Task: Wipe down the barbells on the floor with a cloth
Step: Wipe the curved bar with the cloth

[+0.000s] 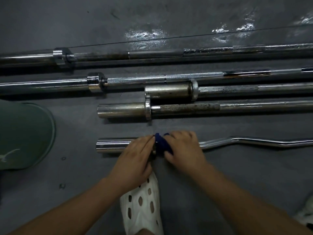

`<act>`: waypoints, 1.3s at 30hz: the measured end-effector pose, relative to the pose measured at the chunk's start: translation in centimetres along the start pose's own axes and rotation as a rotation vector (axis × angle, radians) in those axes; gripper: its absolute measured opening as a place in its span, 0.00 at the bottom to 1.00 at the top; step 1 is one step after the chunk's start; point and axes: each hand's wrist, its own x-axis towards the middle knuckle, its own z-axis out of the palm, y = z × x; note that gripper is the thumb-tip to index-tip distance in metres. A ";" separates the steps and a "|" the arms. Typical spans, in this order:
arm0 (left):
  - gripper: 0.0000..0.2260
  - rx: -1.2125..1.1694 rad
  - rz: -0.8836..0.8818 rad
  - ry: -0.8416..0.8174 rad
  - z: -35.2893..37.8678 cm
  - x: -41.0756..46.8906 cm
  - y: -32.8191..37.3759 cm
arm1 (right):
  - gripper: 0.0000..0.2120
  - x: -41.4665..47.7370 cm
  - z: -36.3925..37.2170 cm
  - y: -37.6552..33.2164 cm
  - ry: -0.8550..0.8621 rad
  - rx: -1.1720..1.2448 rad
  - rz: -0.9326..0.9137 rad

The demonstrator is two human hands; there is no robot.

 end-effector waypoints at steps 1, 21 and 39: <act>0.37 0.018 0.006 0.001 0.1 -0.1 -0.1 | 0.18 0.1 -0.5 1.8 -0.017 -0.035 -0.002; 0.36 0.059 -0.024 -0.001 1.3 -0.3 0.4 | 0.27 -6.1 2.2 5.7 0.195 -0.101 0.368; 0.37 0.114 -0.042 0.021 0.3 1.4 -0.5 | 0.27 1.1 2.8 -0.5 0.231 0.012 0.052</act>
